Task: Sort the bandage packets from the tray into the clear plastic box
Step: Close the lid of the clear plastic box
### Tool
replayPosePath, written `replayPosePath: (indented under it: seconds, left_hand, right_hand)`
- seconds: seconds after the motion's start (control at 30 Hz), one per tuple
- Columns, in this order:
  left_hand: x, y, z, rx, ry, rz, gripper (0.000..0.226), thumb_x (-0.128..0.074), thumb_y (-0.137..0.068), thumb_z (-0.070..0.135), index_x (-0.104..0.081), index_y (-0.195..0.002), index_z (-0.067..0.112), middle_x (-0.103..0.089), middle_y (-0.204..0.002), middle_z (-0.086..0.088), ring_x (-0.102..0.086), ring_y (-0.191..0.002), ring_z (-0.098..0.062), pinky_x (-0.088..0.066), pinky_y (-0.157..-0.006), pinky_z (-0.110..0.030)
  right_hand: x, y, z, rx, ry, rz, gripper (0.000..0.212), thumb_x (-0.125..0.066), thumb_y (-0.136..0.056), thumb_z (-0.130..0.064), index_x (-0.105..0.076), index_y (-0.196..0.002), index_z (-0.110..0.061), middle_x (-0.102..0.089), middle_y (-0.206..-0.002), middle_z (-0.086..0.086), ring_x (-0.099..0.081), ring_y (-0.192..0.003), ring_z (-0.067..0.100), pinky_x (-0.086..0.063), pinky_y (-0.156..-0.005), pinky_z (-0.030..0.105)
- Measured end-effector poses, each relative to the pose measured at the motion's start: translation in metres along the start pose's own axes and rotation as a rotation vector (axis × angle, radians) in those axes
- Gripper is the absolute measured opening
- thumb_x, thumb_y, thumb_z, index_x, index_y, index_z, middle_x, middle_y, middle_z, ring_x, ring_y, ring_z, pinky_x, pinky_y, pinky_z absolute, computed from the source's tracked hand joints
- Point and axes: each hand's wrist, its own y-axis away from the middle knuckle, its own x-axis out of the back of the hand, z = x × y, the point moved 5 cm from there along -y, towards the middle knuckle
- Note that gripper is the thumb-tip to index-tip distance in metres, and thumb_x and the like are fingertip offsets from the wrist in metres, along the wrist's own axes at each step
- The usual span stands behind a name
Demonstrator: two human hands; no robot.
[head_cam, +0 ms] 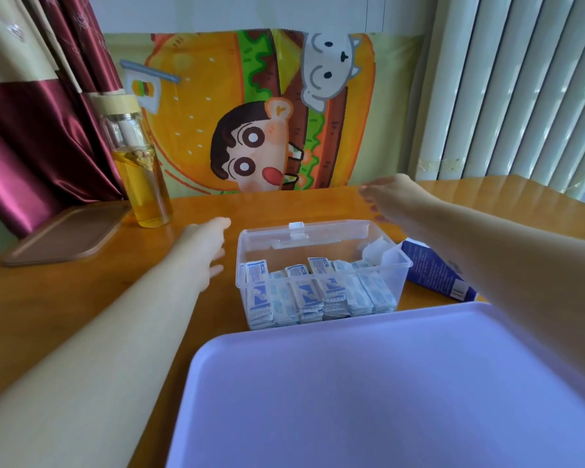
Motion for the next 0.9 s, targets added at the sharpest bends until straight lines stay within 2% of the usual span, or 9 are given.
replayPosePath:
  seconds: [0.1,0.2,0.27,0.37,0.47,0.53,0.63,0.73,0.9]
  left_hand:
    - [-0.016,-0.006,-0.018,0.224,0.124,-0.128,0.051,-0.047,-0.096,0.038,-0.038,-0.139,0.011,-0.052,-0.133,-0.016,-0.056,-0.115,-0.03,-0.047,-0.095,-0.044]
    - [-0.03,-0.008,-0.017,0.254,0.093,-0.198,0.034,-0.045,-0.097,0.04,-0.058,-0.108,0.011,-0.063,-0.093,-0.012,-0.062,-0.075,-0.025,-0.049,-0.06,-0.034]
    - [-0.035,-0.012,-0.015,0.202,0.109,-0.197,0.024,-0.046,-0.097,0.031,-0.058,-0.105,0.012,-0.062,-0.08,-0.008,-0.06,-0.066,-0.021,-0.049,-0.053,-0.03]
    - [-0.036,-0.019,-0.012,0.093,0.165,-0.17,0.024,-0.048,-0.096,0.018,-0.058,-0.116,0.009,-0.065,-0.085,-0.008,-0.063,-0.075,-0.019,-0.051,-0.066,-0.032]
    - [-0.035,-0.018,-0.001,-0.045,0.158,-0.175,0.028,-0.047,-0.096,0.023,-0.053,-0.123,0.018,-0.062,-0.119,-0.003,-0.059,-0.101,-0.02,-0.047,-0.086,-0.039]
    - [-0.035,-0.012,0.01,-0.111,0.243,-0.205,0.024,-0.04,-0.098,0.034,-0.051,-0.118,0.027,-0.058,-0.129,0.004,-0.055,-0.109,-0.016,-0.04,-0.097,-0.042]
    - [-0.029,-0.003,0.034,-0.24,0.341,-0.198,0.04,-0.029,-0.099,0.048,-0.048,-0.13,0.032,-0.057,-0.129,0.005,-0.05,-0.115,-0.014,-0.034,-0.091,-0.037]
    - [-0.022,0.006,0.056,-0.392,0.285,-0.186,0.05,-0.022,-0.099,0.053,-0.046,-0.134,0.028,-0.058,-0.128,0.002,-0.051,-0.117,-0.013,-0.032,-0.095,-0.035]
    - [-0.009,0.034,0.068,-0.619,0.077,-0.267,0.053,-0.023,-0.087,0.062,-0.065,-0.095,0.03,-0.072,-0.091,-0.002,-0.061,-0.106,-0.02,-0.038,-0.1,-0.04]
  right_hand:
    - [-0.011,-0.007,0.022,-0.153,0.125,-0.094,0.041,-0.044,-0.098,-0.035,-0.054,-0.124,-0.005,-0.061,-0.089,0.014,-0.054,-0.074,0.021,-0.05,-0.072,0.034]
    - [-0.02,-0.015,0.03,-0.263,-0.002,-0.157,0.046,-0.046,-0.097,-0.037,-0.047,-0.128,-0.004,-0.057,-0.114,0.017,-0.058,-0.091,0.024,-0.052,-0.089,0.038]
    - [-0.024,-0.018,0.03,-0.296,-0.091,-0.161,0.044,-0.047,-0.097,-0.034,-0.045,-0.129,-0.005,-0.055,-0.113,0.016,-0.062,-0.092,0.026,-0.055,-0.082,0.036]
    - [-0.026,-0.022,0.032,-0.271,-0.141,-0.128,0.044,-0.048,-0.096,-0.037,-0.048,-0.129,-0.007,-0.056,-0.116,0.016,-0.064,-0.097,0.027,-0.056,-0.082,0.037]
    - [-0.026,-0.023,0.029,-0.215,-0.346,-0.192,0.057,-0.042,-0.096,-0.047,-0.041,-0.138,-0.009,-0.052,-0.129,0.012,-0.055,-0.113,0.026,-0.049,-0.093,0.041]
    - [-0.022,-0.022,0.022,-0.166,-0.488,-0.233,0.055,-0.036,-0.096,-0.05,-0.047,-0.133,-0.011,-0.059,-0.112,0.009,-0.057,-0.099,0.023,-0.048,-0.081,0.037]
    - [-0.011,-0.019,0.007,-0.08,-0.59,-0.219,0.047,-0.029,-0.097,-0.052,-0.062,-0.098,-0.018,-0.063,-0.086,0.005,-0.06,-0.084,0.022,-0.047,-0.077,0.036]
    - [0.006,-0.017,-0.008,0.042,-0.566,-0.138,0.047,-0.03,-0.096,-0.054,-0.061,-0.106,-0.019,-0.065,-0.104,0.006,-0.058,-0.105,0.022,-0.039,-0.102,0.044]
    - [0.033,0.022,-0.032,0.349,-0.229,-0.056,0.04,-0.032,-0.097,-0.049,-0.065,-0.103,-0.027,-0.069,-0.105,-0.003,-0.061,-0.105,0.009,-0.041,-0.094,0.03]
